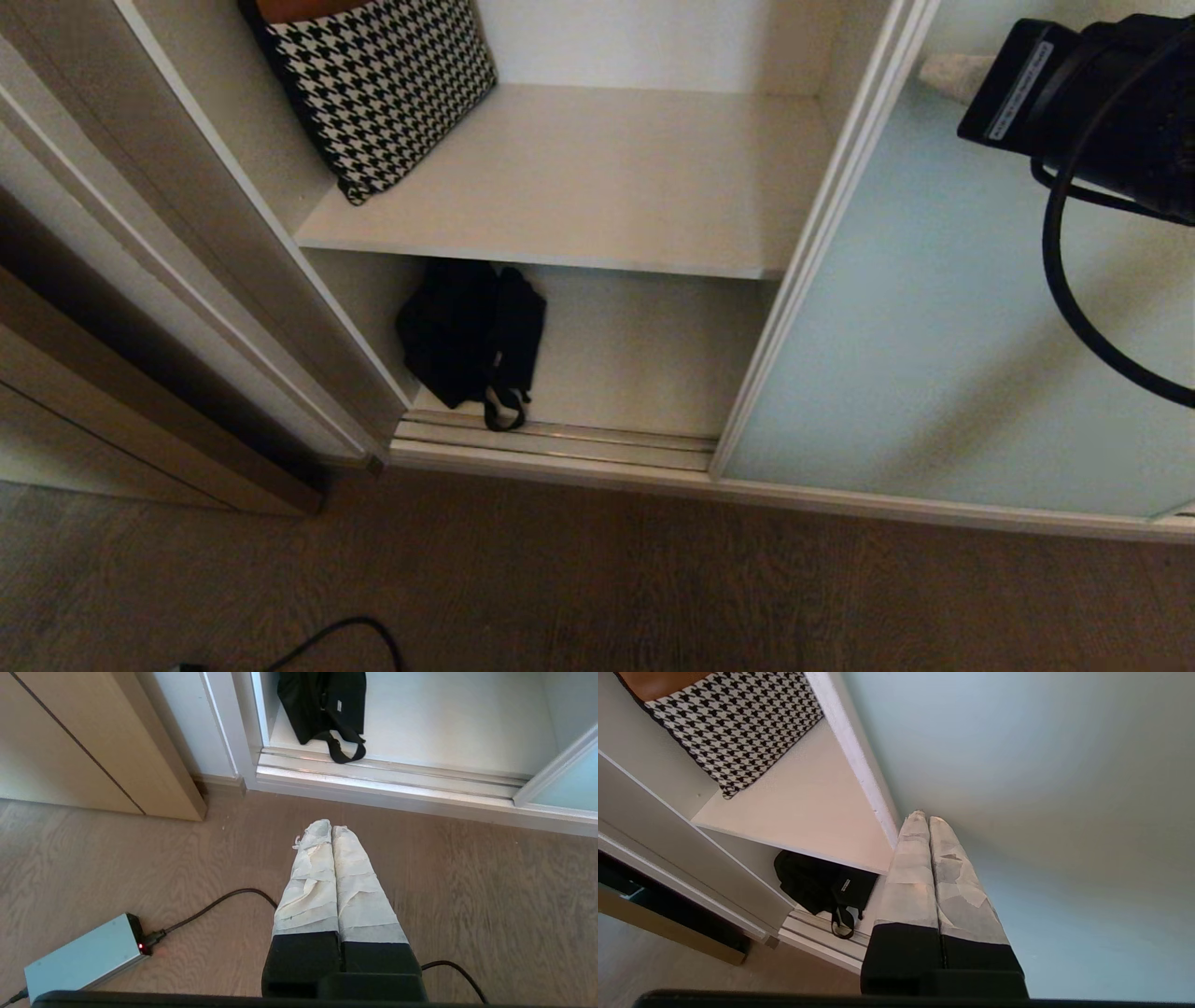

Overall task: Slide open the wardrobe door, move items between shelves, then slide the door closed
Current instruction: Close the door

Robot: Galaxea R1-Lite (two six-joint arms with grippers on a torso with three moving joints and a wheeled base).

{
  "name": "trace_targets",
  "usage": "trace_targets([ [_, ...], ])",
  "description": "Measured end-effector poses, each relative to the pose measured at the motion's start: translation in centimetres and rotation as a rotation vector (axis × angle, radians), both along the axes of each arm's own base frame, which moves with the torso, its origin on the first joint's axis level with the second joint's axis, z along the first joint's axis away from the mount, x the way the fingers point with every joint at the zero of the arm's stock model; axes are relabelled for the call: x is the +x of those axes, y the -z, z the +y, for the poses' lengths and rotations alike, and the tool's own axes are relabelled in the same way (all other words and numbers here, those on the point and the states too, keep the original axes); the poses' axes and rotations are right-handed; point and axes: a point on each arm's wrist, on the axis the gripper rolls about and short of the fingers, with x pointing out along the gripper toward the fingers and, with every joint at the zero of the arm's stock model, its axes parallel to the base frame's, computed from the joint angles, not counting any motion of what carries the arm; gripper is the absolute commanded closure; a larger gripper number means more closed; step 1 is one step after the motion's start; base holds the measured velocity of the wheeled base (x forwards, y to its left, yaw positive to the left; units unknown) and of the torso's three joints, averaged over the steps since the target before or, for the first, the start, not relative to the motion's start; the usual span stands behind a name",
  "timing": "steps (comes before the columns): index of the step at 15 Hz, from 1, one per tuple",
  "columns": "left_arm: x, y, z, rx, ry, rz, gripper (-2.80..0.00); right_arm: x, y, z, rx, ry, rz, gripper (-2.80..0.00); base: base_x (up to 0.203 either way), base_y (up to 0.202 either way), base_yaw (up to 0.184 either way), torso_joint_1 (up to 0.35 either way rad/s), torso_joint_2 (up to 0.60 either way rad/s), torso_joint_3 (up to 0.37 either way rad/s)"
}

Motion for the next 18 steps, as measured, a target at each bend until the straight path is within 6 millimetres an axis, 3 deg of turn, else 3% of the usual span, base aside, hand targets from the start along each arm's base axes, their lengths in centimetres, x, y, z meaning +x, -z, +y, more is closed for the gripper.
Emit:
trace_targets([
  [10, 0.0, 0.0, 0.0, 0.000, 0.000, 0.000, 0.00, 1.7, 0.6, 3.0, -0.004, -0.059, 0.028, 0.00, 0.000, 0.000, 0.000, 0.000, 0.00, 0.000],
  [14, 0.0, 0.0, 0.0, 0.000, 0.000, 0.000, 0.00, 2.4, 0.2, 6.1, 0.004, -0.119, 0.017, 0.00, 0.000, 0.000, 0.000, 0.000, 0.00, 0.000],
  [18, 0.0, 0.0, 0.0, 0.000, 0.000, 0.000, 0.00, 1.7, 0.6, 10.3, -0.007, -0.222, 0.024, 0.00, 0.000, 0.000, 0.000, 0.000, 0.00, 0.000],
])
